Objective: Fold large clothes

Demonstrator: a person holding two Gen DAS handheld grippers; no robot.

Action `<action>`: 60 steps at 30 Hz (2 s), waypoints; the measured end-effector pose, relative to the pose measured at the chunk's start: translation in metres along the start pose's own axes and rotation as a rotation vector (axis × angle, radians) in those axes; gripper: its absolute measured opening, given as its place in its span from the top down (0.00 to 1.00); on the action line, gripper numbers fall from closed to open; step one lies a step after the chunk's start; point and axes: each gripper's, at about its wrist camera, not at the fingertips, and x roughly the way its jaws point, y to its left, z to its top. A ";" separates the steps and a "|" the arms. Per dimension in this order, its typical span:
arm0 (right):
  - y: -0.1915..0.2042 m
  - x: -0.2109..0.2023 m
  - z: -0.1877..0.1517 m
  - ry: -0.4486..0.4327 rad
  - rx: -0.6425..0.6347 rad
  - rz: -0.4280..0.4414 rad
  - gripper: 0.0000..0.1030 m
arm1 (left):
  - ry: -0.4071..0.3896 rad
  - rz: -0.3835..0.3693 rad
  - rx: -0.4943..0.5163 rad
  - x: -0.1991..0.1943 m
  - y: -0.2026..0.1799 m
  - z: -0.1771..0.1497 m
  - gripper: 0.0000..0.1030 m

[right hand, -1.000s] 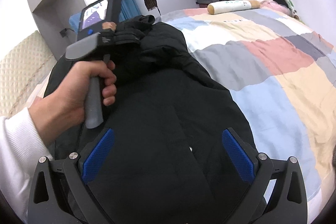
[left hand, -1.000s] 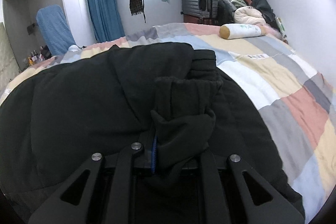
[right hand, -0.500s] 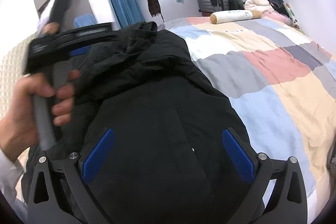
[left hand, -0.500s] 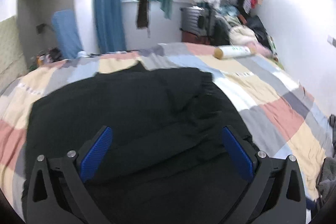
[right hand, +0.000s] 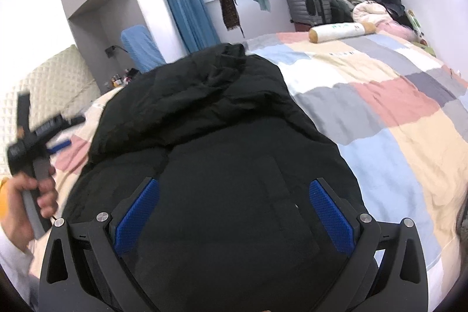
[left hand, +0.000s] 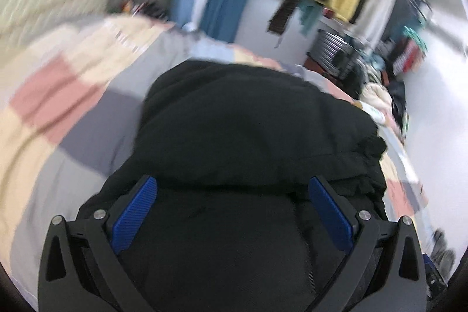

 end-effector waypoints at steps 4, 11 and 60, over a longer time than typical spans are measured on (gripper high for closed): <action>0.005 0.028 0.033 0.021 -0.008 0.039 0.00 | 0.033 -0.058 -0.128 0.016 0.034 -0.005 0.00; -0.007 0.117 0.103 0.038 -0.016 0.031 0.00 | 0.054 -0.167 -0.296 0.055 0.067 -0.003 0.00; 0.054 0.184 0.137 -0.081 -0.207 0.096 0.82 | -0.068 -0.112 -0.354 0.056 0.121 0.032 0.85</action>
